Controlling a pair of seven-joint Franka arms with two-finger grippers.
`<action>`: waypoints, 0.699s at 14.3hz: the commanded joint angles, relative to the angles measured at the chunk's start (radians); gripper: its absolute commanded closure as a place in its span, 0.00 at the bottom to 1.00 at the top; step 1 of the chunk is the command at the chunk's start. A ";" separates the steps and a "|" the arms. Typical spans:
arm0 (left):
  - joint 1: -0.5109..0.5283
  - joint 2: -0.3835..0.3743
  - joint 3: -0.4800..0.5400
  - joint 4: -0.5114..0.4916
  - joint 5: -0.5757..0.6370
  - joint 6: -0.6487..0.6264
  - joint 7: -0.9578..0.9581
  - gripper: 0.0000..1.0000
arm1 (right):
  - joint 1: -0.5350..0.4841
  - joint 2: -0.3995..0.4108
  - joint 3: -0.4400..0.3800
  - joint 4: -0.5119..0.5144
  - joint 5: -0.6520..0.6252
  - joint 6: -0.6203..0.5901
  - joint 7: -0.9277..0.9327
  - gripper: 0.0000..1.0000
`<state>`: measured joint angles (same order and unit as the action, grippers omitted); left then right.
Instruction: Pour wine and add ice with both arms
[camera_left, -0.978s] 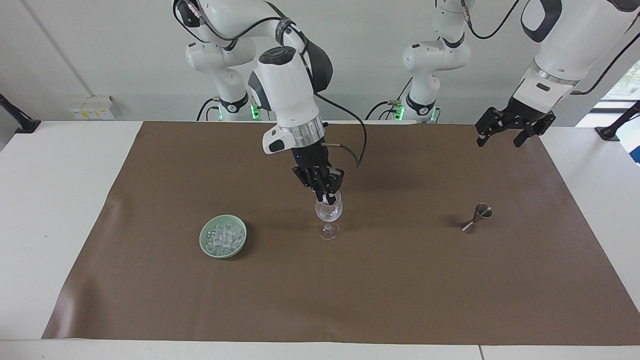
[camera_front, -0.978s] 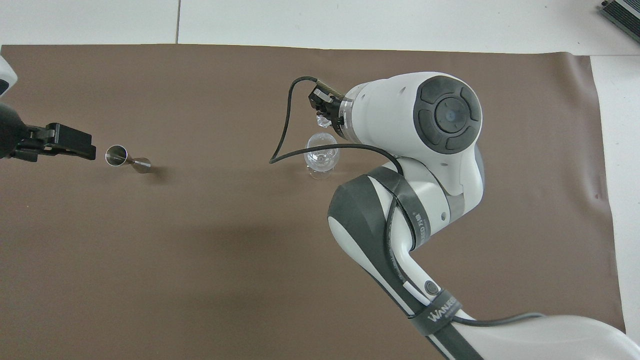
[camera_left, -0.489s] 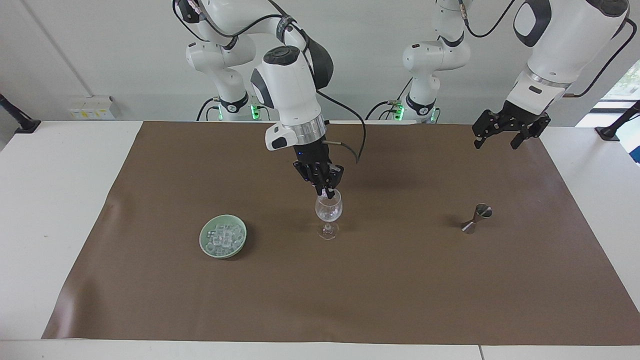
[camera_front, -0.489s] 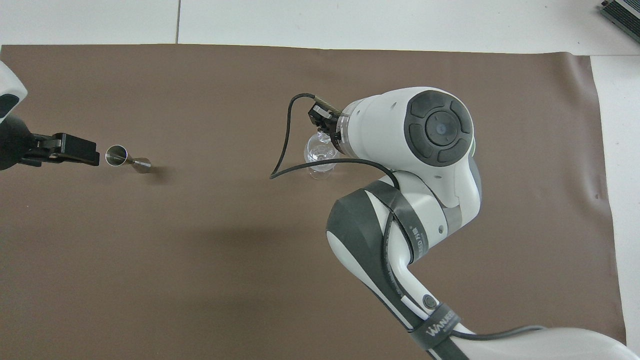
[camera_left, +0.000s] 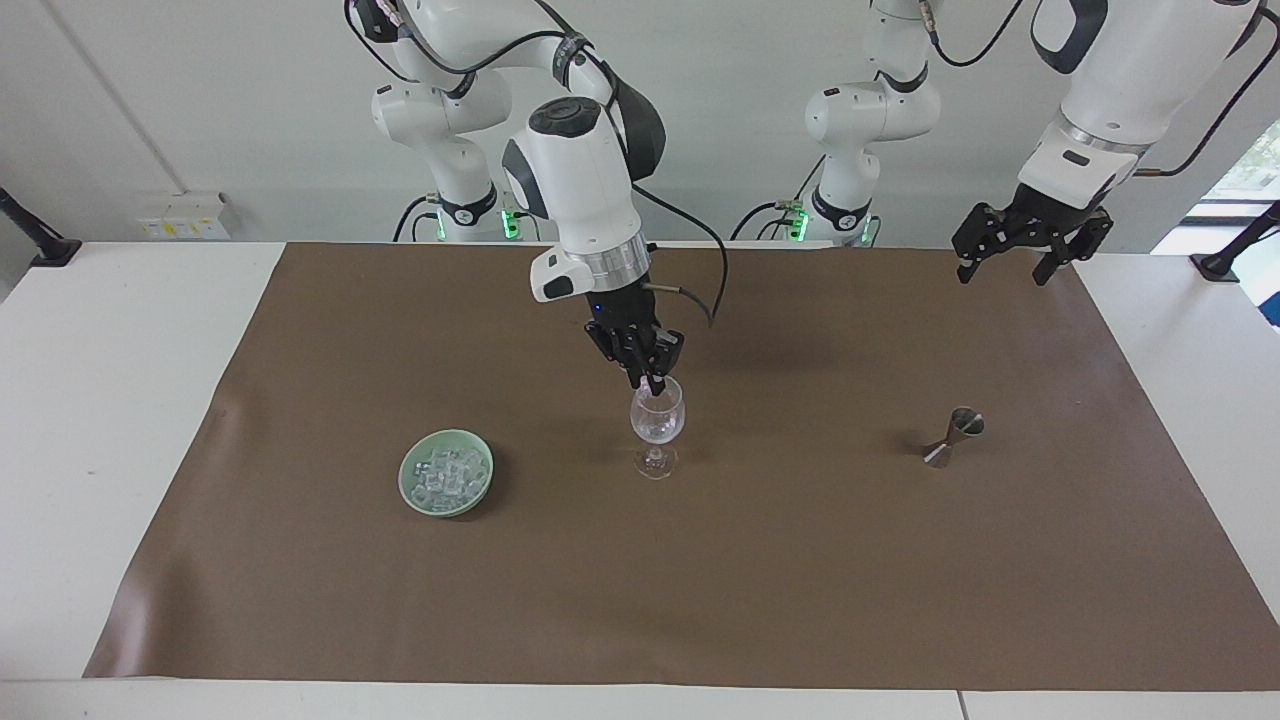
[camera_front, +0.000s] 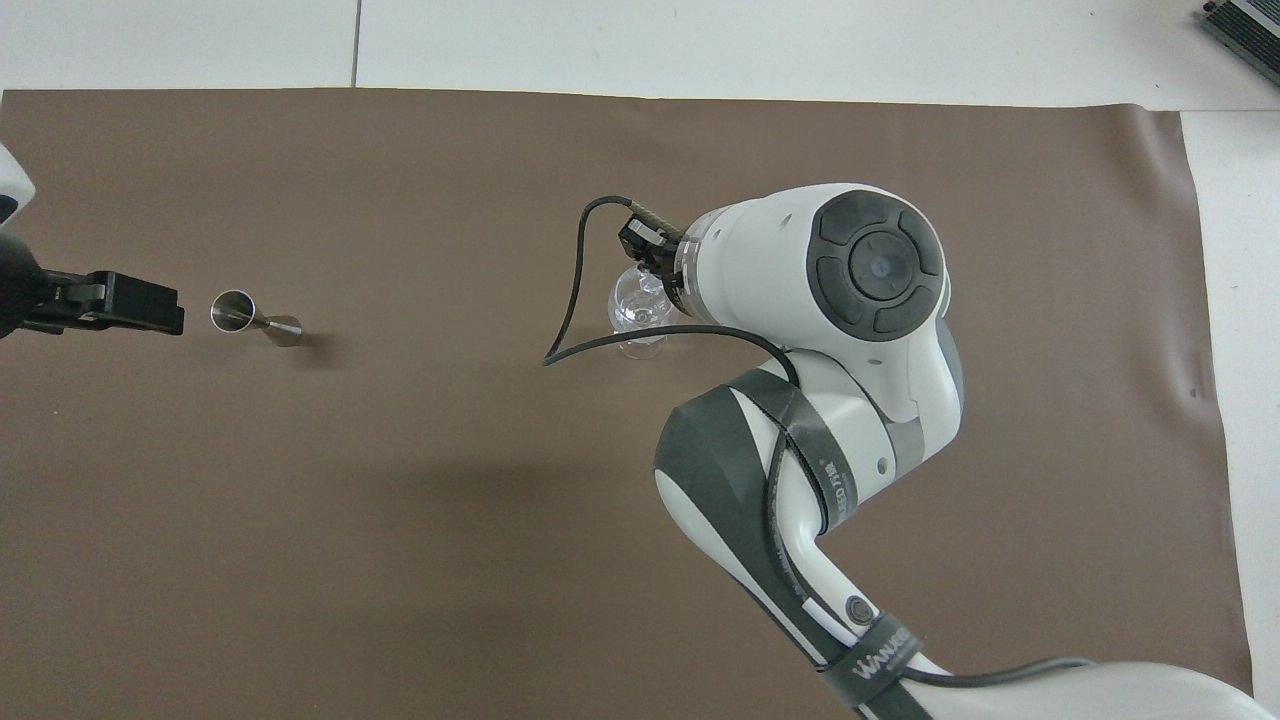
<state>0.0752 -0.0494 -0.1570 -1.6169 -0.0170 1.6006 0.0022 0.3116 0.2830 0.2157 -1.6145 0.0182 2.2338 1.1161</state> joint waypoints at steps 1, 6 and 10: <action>0.006 -0.023 0.008 -0.001 0.011 -0.011 0.018 0.00 | -0.009 -0.022 0.007 -0.028 0.003 0.006 0.011 1.00; 0.008 -0.050 0.013 0.000 0.009 -0.019 0.012 0.00 | -0.006 -0.004 0.005 -0.024 0.002 0.017 0.017 1.00; 0.009 -0.050 0.013 0.000 0.009 -0.019 0.010 0.00 | -0.006 0.002 0.007 -0.022 0.002 0.049 0.021 1.00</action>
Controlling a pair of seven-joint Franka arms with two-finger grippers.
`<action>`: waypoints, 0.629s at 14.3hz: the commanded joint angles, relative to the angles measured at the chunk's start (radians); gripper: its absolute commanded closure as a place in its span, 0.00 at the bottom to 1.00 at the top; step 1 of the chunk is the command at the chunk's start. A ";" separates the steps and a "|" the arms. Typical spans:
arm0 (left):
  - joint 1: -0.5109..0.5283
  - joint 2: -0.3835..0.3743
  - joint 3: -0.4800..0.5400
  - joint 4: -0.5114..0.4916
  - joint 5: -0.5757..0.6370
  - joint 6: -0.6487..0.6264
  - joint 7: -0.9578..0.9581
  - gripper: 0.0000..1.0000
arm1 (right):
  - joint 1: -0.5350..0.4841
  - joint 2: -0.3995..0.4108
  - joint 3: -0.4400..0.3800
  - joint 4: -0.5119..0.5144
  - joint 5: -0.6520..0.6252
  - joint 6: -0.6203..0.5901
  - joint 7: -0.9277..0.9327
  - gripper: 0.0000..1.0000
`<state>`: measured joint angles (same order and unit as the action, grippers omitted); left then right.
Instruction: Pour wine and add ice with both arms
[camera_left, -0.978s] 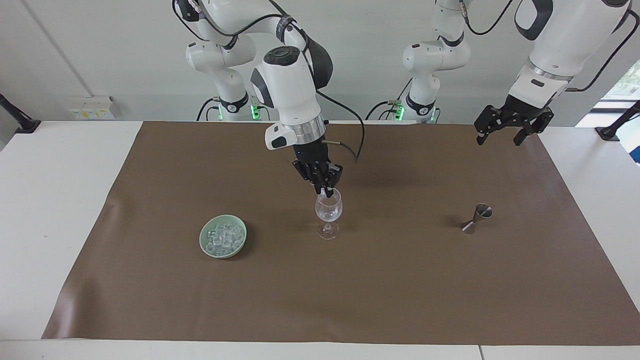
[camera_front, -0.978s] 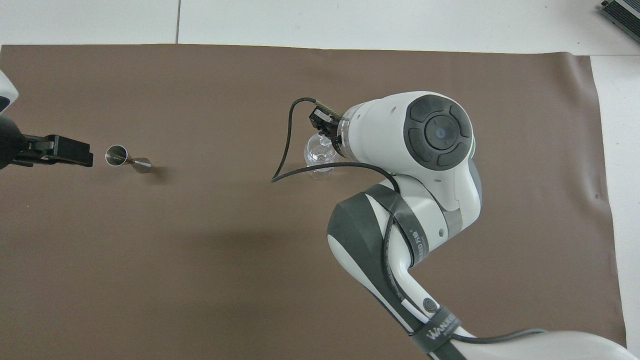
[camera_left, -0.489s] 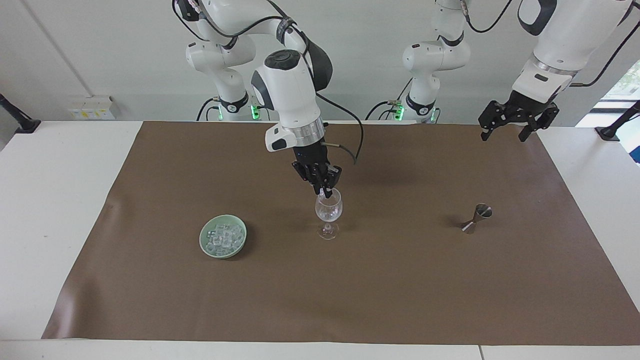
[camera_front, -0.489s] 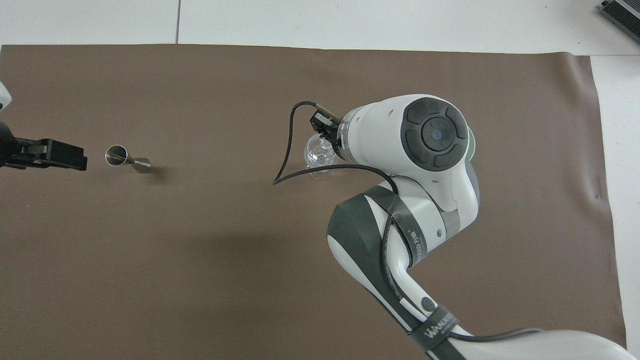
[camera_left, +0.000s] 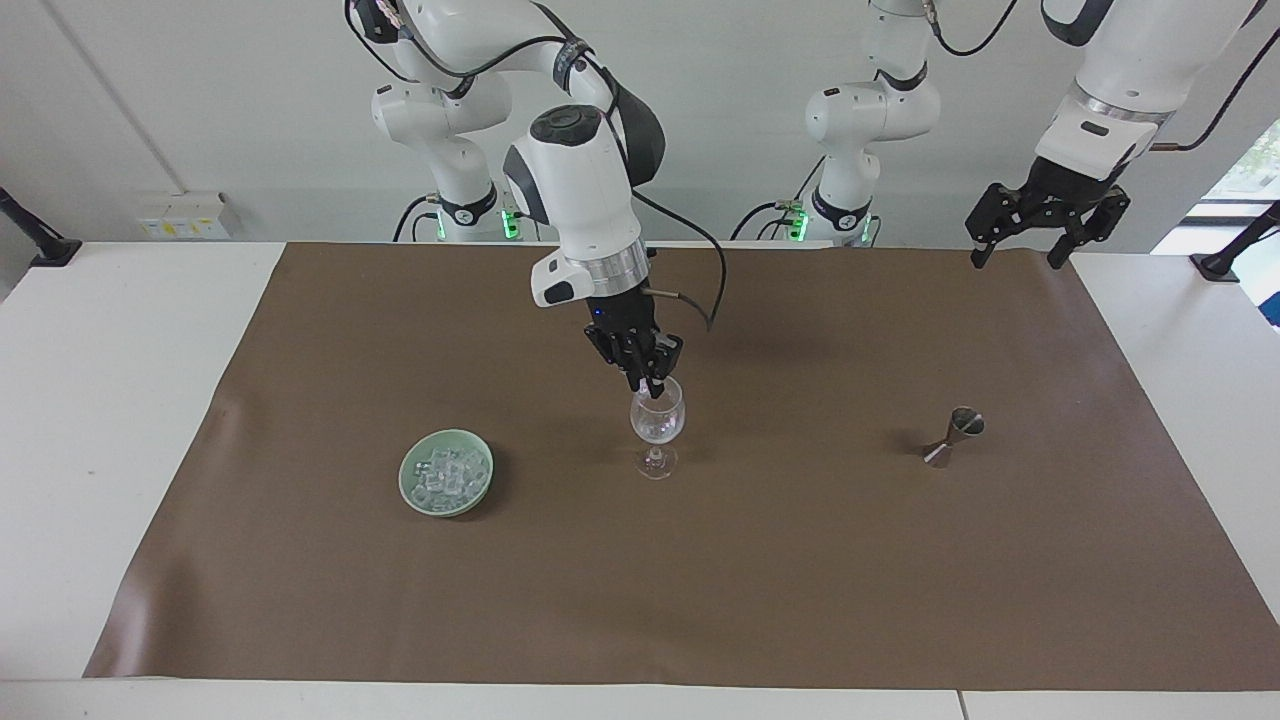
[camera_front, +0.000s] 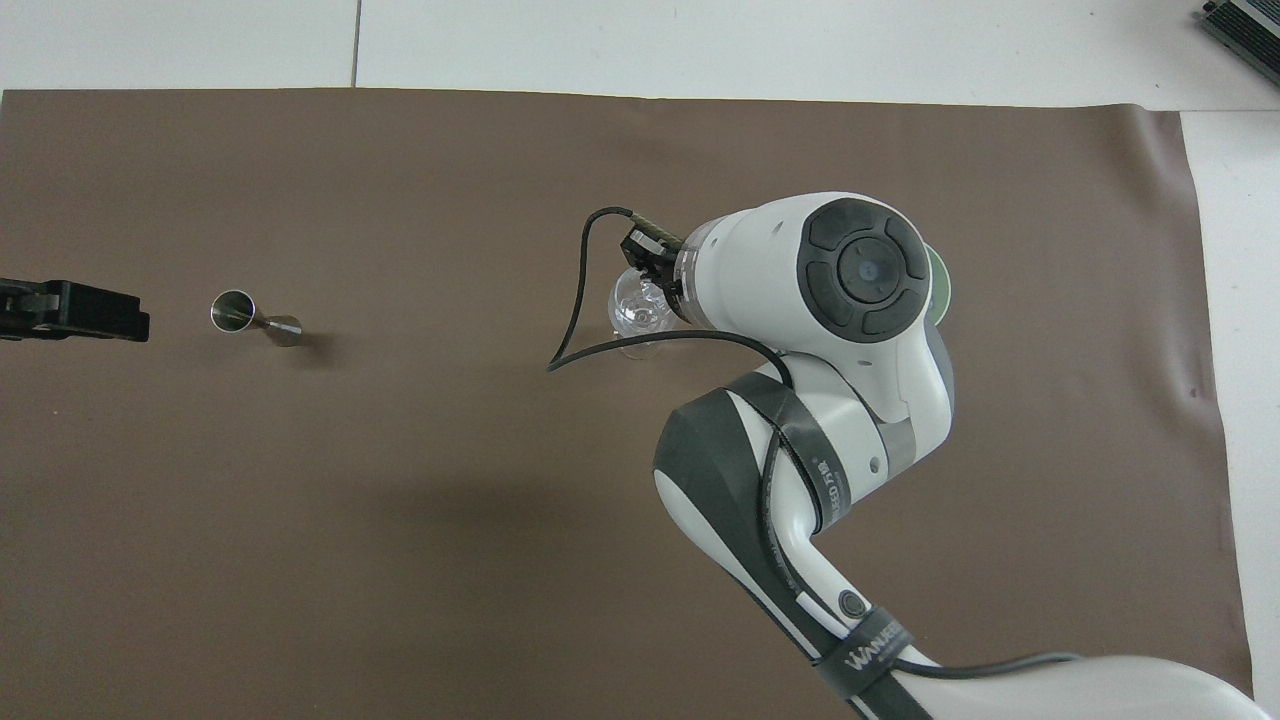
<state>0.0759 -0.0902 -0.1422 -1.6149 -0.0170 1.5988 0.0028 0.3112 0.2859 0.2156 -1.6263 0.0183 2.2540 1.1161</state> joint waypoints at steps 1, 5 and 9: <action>0.008 -0.010 -0.002 -0.002 0.009 -0.017 0.009 0.00 | -0.006 0.002 0.007 -0.007 0.003 0.032 0.024 1.00; 0.008 -0.010 -0.002 -0.002 0.009 -0.016 0.009 0.00 | -0.006 0.004 0.008 -0.007 0.003 0.056 0.027 1.00; 0.008 -0.010 -0.002 -0.002 0.009 -0.017 0.009 0.00 | -0.001 0.009 0.008 -0.006 0.003 0.059 0.031 1.00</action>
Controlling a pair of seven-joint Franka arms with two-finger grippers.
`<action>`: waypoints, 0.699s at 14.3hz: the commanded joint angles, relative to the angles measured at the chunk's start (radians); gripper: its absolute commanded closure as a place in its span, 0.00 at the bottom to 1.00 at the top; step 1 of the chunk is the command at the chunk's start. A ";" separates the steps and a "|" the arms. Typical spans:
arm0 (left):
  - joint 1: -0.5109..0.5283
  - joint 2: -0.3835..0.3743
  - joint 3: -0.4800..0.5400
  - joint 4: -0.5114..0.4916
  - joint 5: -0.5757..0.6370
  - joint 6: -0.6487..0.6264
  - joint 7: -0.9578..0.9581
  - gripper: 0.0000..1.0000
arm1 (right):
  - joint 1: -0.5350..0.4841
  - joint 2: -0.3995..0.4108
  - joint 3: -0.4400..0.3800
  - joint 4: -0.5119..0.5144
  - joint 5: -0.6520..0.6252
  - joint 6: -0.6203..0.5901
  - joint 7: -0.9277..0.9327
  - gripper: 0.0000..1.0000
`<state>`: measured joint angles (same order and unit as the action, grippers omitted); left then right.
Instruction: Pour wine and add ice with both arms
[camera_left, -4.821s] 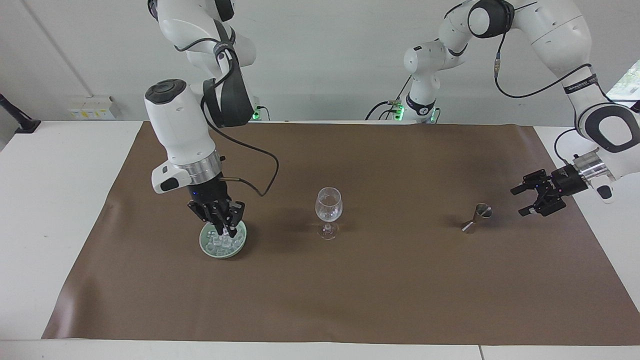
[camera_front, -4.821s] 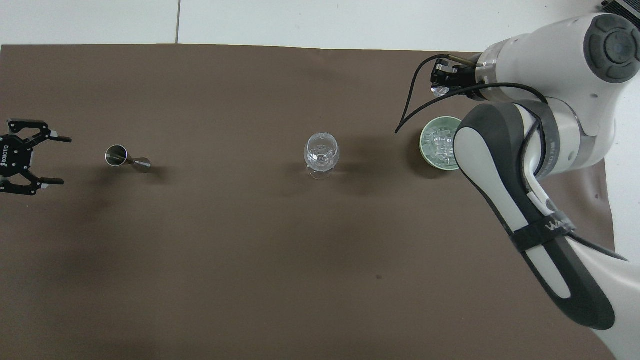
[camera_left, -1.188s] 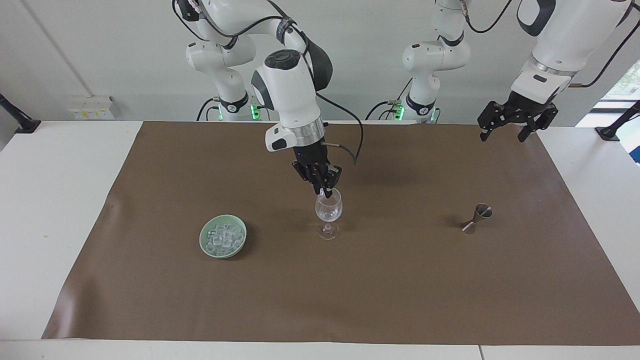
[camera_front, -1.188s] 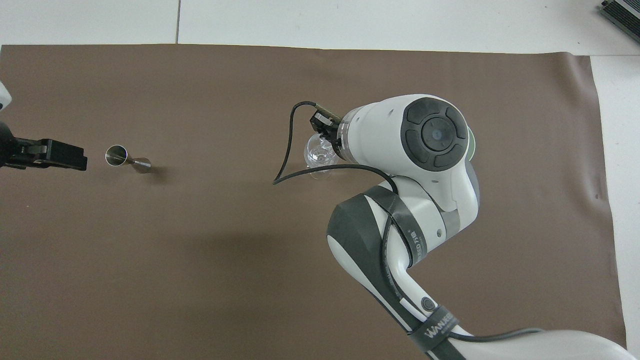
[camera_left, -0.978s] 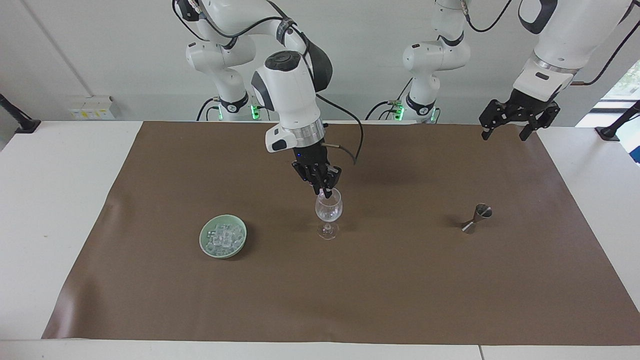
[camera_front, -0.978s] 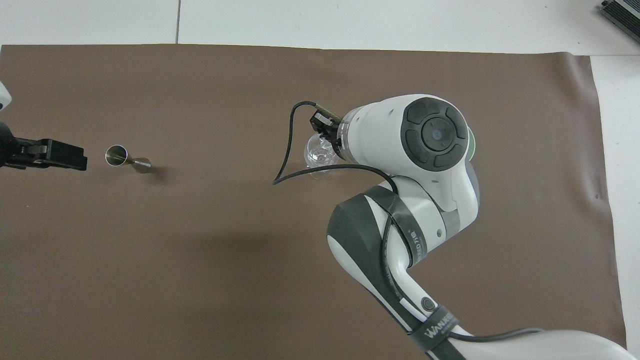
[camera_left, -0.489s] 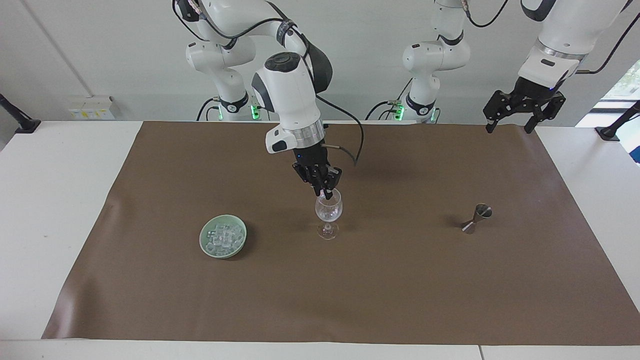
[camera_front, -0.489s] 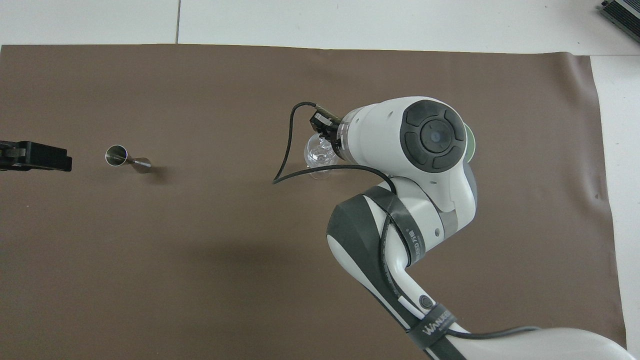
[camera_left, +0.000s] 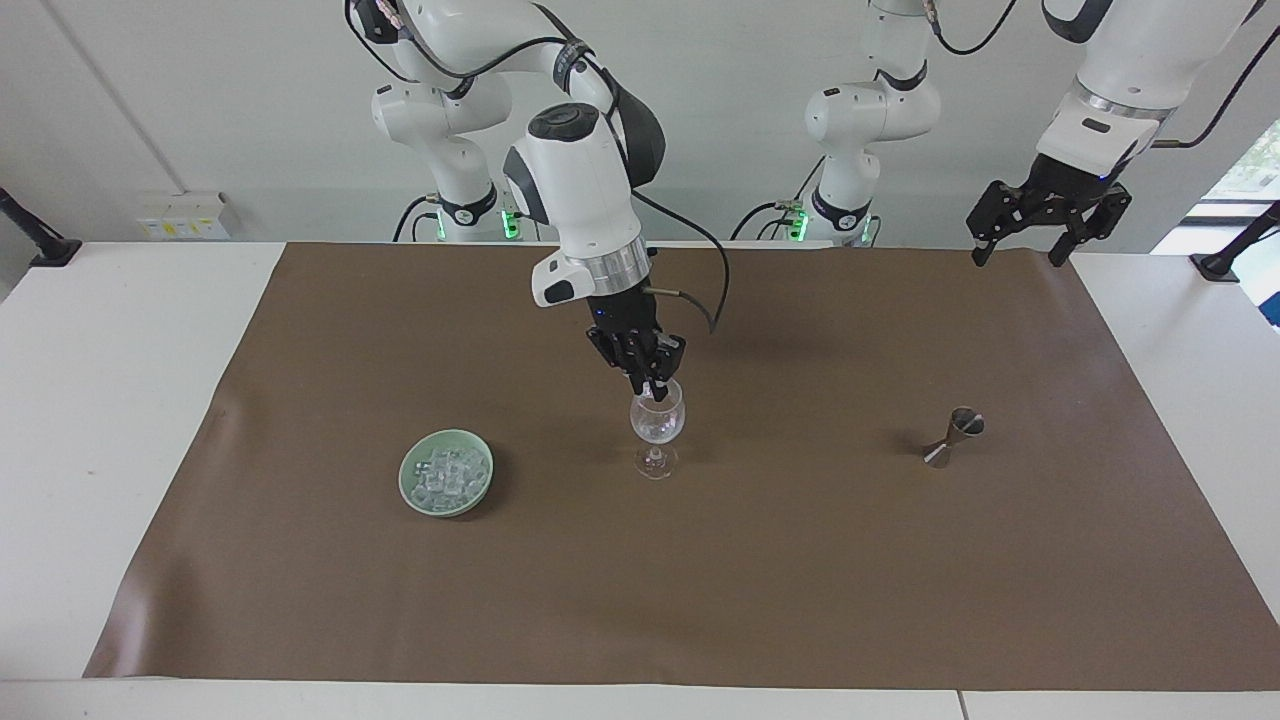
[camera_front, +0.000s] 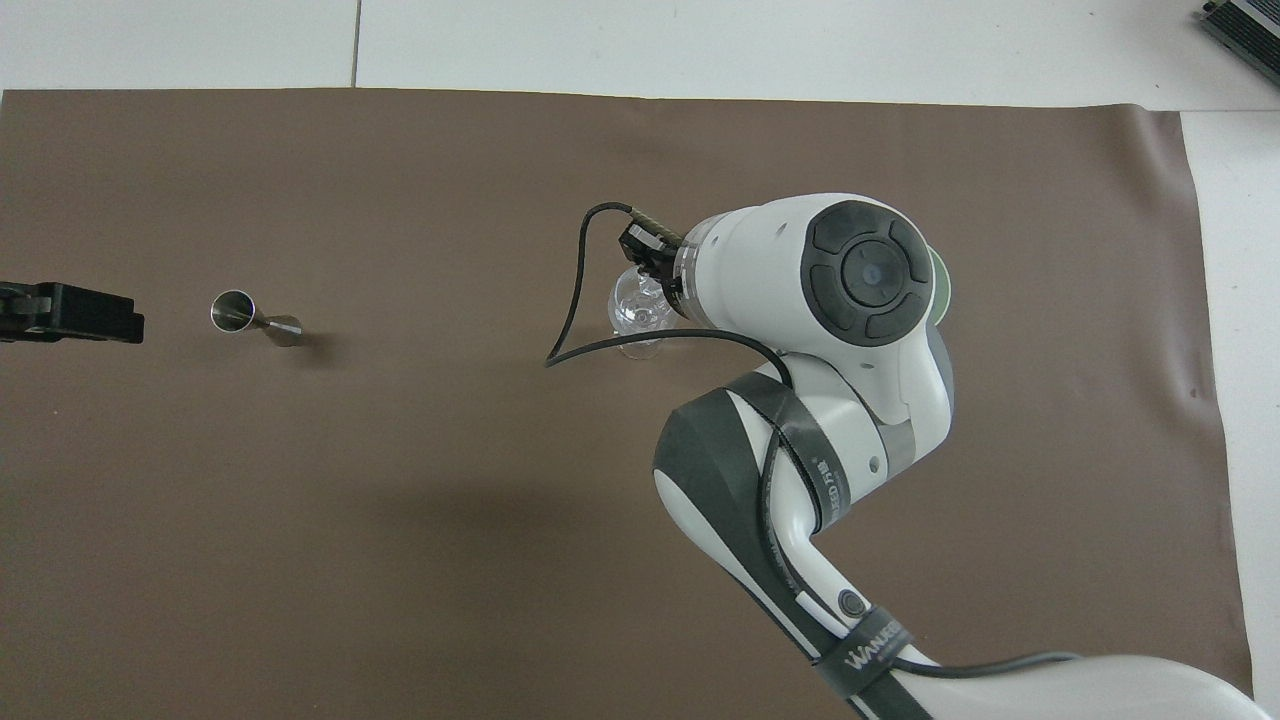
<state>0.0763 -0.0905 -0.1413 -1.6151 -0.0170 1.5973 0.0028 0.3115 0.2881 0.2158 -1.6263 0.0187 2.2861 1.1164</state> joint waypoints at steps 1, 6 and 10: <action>0.010 -0.009 -0.003 -0.002 0.009 -0.016 0.009 0.00 | 0.018 0.014 0.008 0.002 0.004 0.029 0.036 1.00; 0.008 -0.009 -0.003 -0.002 0.009 -0.016 0.009 0.00 | 0.018 0.017 0.008 0.005 0.001 0.010 0.033 1.00; 0.010 -0.009 -0.003 -0.002 0.009 -0.014 0.011 0.00 | 0.006 0.017 0.007 0.000 -0.003 -0.008 0.017 1.00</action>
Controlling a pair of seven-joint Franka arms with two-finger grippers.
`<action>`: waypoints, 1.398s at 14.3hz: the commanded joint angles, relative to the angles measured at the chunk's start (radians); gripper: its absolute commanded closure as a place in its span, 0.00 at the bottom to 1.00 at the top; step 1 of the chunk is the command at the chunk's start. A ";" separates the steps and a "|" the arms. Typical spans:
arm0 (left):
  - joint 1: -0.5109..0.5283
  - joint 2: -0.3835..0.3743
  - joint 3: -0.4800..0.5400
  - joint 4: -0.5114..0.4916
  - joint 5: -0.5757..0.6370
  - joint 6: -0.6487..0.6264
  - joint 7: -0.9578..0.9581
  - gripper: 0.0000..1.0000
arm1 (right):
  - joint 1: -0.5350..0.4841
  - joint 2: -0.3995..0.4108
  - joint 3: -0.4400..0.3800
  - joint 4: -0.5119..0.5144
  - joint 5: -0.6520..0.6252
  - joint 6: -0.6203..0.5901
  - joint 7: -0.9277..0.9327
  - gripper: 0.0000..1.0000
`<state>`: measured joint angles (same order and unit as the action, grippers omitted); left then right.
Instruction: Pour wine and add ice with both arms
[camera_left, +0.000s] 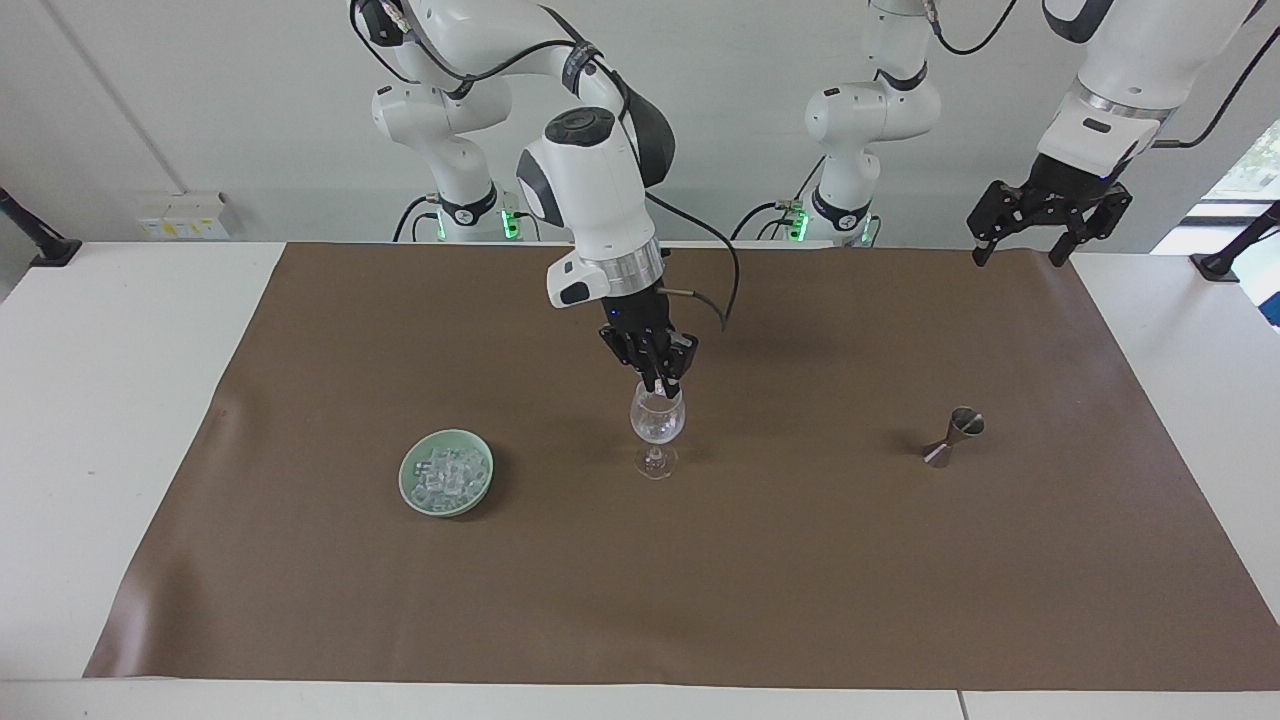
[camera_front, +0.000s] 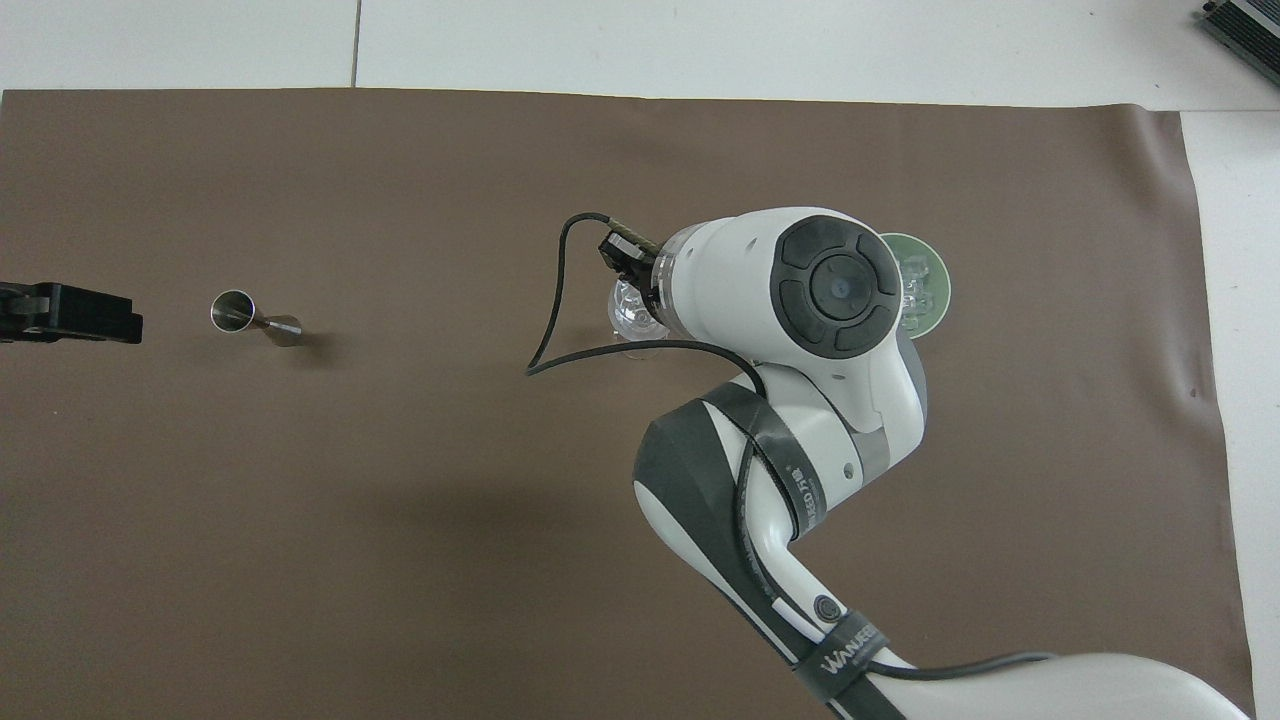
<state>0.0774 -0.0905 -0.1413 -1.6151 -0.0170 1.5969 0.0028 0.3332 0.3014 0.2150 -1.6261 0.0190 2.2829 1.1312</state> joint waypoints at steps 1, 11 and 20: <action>0.007 -0.009 -0.003 -0.002 0.009 -0.015 0.009 0.00 | -0.019 0.004 0.007 0.000 -0.004 -0.005 -0.007 1.00; 0.007 -0.009 -0.003 -0.002 0.009 -0.015 0.009 0.00 | -0.022 0.004 0.007 -0.001 -0.002 -0.006 0.001 0.72; 0.009 -0.009 -0.003 -0.002 0.009 -0.015 0.009 0.00 | -0.022 0.004 0.007 0.000 -0.004 -0.006 0.007 0.53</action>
<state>0.0781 -0.0905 -0.1413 -1.6151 -0.0170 1.5965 0.0028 0.3227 0.3043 0.2123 -1.6261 0.0185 2.2813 1.1310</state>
